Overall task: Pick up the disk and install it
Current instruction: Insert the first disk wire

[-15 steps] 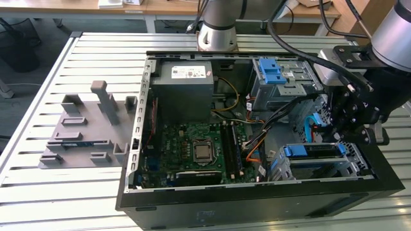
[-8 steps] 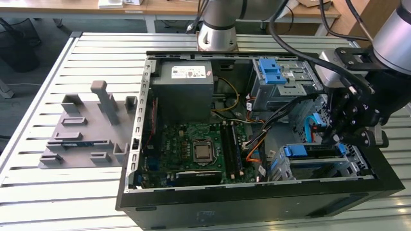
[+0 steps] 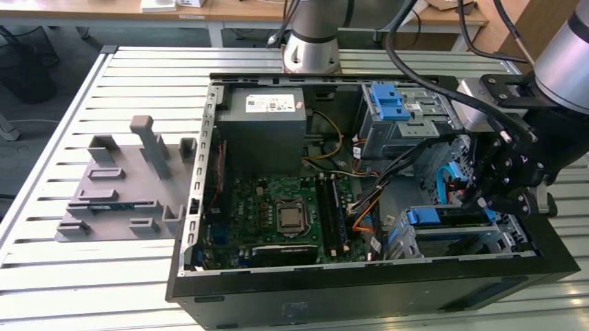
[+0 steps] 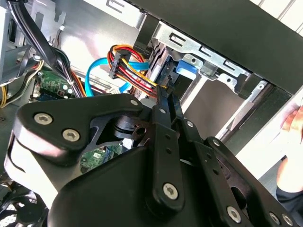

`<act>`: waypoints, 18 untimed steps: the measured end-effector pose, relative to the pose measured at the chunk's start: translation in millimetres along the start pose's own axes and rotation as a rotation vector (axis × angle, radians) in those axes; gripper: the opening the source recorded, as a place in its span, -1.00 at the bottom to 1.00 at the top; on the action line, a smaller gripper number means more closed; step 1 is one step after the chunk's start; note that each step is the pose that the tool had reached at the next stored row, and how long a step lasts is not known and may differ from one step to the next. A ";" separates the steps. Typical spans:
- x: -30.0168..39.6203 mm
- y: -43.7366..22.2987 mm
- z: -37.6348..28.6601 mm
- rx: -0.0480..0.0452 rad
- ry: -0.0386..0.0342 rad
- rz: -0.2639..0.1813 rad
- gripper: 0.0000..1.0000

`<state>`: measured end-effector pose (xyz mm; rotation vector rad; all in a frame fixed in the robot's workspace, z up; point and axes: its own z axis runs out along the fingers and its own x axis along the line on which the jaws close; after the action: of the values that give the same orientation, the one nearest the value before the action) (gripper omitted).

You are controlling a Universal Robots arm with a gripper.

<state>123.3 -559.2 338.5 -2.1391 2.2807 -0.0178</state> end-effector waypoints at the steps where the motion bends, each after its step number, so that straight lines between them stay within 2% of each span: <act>1: 0.0 0.0 0.3 0.0000 -0.0001 -0.001 -0.67; 18: -0.9 -2.5 5.0 -0.0104 0.0002 -0.008 -0.67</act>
<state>125.9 -558.5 333.6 -2.1527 2.2780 -0.0062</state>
